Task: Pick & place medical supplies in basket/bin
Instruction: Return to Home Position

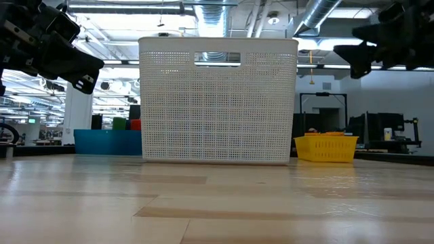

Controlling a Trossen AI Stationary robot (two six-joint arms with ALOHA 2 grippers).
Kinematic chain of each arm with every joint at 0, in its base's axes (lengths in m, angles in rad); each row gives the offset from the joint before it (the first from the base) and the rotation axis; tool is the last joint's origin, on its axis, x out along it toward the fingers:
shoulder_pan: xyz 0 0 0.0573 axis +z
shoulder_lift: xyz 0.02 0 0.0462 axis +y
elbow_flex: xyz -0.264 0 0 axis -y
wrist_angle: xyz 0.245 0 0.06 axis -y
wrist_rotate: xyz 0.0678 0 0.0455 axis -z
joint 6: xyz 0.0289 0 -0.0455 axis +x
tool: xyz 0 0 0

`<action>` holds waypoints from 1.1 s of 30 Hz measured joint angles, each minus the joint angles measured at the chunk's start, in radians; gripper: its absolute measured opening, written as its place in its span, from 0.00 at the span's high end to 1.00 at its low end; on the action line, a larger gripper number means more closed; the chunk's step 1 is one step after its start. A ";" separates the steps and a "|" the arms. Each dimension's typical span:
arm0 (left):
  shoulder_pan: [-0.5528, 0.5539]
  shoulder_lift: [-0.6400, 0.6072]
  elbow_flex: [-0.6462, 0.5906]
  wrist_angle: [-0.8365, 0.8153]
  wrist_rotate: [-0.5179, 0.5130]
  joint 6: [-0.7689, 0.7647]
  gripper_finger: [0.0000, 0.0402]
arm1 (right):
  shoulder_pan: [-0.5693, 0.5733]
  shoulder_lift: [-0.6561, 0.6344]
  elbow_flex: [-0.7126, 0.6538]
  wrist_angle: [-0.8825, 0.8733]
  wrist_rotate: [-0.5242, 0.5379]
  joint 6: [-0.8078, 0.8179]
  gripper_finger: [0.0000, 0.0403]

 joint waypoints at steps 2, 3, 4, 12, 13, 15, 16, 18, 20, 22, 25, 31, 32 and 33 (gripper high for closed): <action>0.000 0.000 0.000 0.000 0.000 0.000 1.00 | 0.000 -0.021 -0.012 -0.015 0.001 0.000 0.41; 0.000 0.000 0.000 0.000 0.000 0.000 1.00 | 0.000 -0.032 -0.016 -0.028 0.001 -0.001 0.41; 0.000 0.000 0.000 0.000 0.000 0.000 1.00 | 0.000 -0.043 -0.022 -0.041 0.001 -0.001 0.41; 0.000 0.000 0.000 0.000 0.000 0.000 1.00 | 0.000 -0.154 -0.023 -0.197 0.001 -0.022 0.41; 0.000 0.000 0.000 0.000 0.000 0.000 1.00 | 0.000 -0.173 -0.023 -0.220 0.001 -0.022 0.41; 0.000 0.000 0.000 0.000 0.000 0.000 1.00 | 0.000 -0.210 -0.022 -0.247 0.001 -0.022 0.41; 0.000 0.000 0.000 0.000 0.000 0.000 1.00 | 0.000 -0.210 -0.020 -0.246 0.001 -0.022 0.41; 0.000 0.000 0.000 0.000 0.000 0.000 1.00 | 0.001 -0.210 -0.021 -0.250 0.002 -0.022 0.41; 0.000 0.000 0.000 0.000 0.000 0.000 1.00 | 0.001 -0.210 -0.021 -0.250 0.001 -0.022 0.41; 0.000 0.000 0.000 0.000 0.000 0.000 1.00 | 0.001 -0.210 -0.021 -0.250 0.001 -0.026 0.41; 0.000 0.000 0.000 0.000 0.000 0.000 1.00 | 0.001 -0.210 -0.021 -0.250 0.001 -0.042 0.41; 0.000 0.000 0.000 0.000 0.000 0.000 1.00 | 0.000 -0.210 -0.021 -0.251 -0.002 -0.019 0.41; 0.000 0.000 0.000 0.000 0.000 0.000 1.00 | 0.000 -0.210 -0.021 -0.251 -0.002 0.001 0.41; 0.000 0.000 0.000 0.000 0.000 0.000 1.00 | 0.000 -0.210 -0.021 -0.251 -0.002 0.017 0.41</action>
